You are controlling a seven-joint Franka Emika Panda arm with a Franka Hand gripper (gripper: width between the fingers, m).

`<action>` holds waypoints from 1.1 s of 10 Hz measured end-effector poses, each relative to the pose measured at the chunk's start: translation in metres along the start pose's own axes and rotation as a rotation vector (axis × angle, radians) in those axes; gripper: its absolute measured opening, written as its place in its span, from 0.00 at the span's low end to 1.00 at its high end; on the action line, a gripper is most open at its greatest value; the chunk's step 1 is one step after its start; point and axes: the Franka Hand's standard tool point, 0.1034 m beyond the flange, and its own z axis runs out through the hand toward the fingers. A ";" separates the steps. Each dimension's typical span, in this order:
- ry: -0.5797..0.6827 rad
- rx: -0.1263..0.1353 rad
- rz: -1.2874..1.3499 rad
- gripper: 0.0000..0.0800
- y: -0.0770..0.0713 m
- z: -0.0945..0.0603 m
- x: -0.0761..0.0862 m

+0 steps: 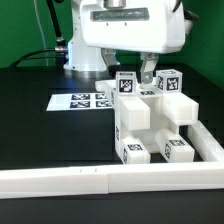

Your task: Assemble chair

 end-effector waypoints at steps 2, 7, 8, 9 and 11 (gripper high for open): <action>0.005 -0.004 -0.188 0.81 0.000 0.000 0.000; 0.020 -0.006 -0.602 0.81 -0.001 0.000 0.002; 0.023 -0.013 -0.692 0.81 0.000 0.000 0.002; 0.023 -0.014 -0.751 0.81 0.001 0.000 0.003; 0.026 -0.026 -0.925 0.81 0.004 0.000 0.009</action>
Offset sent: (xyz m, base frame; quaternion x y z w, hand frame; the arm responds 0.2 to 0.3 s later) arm -0.0010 -0.0002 -0.0011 0.0053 0.0163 -0.2399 0.9707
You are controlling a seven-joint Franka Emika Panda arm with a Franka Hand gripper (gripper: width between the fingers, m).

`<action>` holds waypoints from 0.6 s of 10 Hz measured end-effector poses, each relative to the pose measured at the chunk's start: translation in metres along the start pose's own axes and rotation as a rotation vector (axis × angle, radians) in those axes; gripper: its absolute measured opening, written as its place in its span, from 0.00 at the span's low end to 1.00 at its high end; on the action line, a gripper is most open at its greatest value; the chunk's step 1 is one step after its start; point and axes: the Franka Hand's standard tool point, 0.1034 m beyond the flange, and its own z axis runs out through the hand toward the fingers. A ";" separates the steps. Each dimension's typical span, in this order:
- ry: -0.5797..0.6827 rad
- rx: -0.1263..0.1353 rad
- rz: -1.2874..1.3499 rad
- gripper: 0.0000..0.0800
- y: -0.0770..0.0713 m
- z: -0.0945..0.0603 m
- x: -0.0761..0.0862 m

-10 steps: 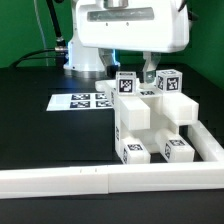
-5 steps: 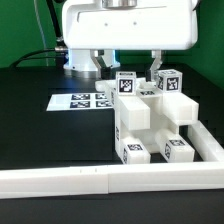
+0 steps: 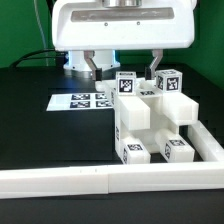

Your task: Assemble chair

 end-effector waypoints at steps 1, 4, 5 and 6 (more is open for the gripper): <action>0.000 -0.001 -0.028 0.81 0.001 0.000 0.000; -0.001 -0.010 -0.110 0.80 0.005 0.000 0.001; -0.001 -0.010 -0.109 0.80 0.006 0.000 0.001; -0.001 -0.010 -0.109 0.58 0.005 0.000 0.001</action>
Offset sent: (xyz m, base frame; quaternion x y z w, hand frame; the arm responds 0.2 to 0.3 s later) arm 0.0000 0.0000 0.0000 0.0000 0.0000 0.0000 1.0000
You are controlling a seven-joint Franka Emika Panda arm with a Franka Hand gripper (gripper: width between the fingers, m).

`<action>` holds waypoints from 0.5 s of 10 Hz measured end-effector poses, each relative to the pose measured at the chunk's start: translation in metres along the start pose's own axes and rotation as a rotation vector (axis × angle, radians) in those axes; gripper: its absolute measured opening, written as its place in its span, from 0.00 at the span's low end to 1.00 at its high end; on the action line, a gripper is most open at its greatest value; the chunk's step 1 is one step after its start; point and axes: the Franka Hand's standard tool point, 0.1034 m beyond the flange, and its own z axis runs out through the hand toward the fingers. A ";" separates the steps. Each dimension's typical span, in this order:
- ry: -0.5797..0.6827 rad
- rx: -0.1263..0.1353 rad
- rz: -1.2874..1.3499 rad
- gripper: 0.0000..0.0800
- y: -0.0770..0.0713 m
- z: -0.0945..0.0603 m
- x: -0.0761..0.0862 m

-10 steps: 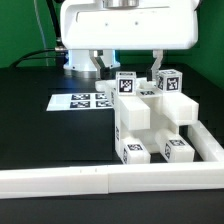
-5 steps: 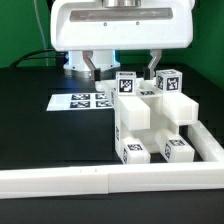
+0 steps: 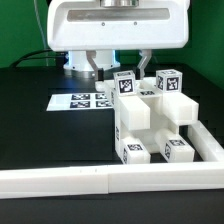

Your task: Assemble chair

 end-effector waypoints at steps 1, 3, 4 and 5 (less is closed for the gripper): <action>0.000 0.000 0.001 0.35 0.000 0.000 0.000; 0.000 0.000 0.039 0.35 0.000 0.000 0.000; 0.000 0.001 0.116 0.35 0.000 0.000 0.000; 0.000 0.001 0.199 0.35 0.000 0.000 0.000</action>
Offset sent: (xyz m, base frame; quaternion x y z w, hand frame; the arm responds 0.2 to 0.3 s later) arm 0.0000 0.0000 0.0000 0.0000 0.0000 0.1296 0.9916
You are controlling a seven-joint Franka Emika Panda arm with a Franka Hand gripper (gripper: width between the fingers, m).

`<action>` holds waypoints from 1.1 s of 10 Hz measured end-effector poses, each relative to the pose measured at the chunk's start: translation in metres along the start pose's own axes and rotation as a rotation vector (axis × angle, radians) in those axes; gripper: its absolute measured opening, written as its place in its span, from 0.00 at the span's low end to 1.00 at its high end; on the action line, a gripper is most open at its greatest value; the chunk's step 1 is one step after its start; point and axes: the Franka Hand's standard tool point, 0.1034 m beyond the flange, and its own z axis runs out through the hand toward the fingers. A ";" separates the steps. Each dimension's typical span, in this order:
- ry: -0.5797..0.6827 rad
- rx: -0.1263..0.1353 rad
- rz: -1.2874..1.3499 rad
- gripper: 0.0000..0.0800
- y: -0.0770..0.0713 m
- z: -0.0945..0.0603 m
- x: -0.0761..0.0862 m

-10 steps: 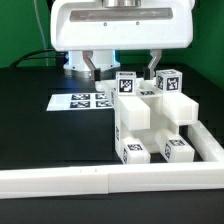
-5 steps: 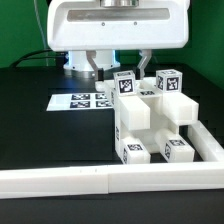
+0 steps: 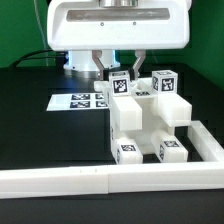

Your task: Assemble chair

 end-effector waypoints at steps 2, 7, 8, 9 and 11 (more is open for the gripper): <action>0.000 0.001 0.116 0.35 0.000 0.000 0.000; -0.002 0.008 0.437 0.36 -0.002 0.000 0.000; -0.003 0.010 0.521 0.36 -0.003 0.000 -0.001; -0.004 0.011 0.593 0.36 -0.003 0.000 -0.001; -0.004 0.011 0.677 0.36 -0.004 0.000 -0.001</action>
Offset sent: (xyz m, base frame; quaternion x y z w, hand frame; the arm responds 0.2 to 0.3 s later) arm 0.0000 0.0000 0.0000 0.0000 0.0000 0.1938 0.9810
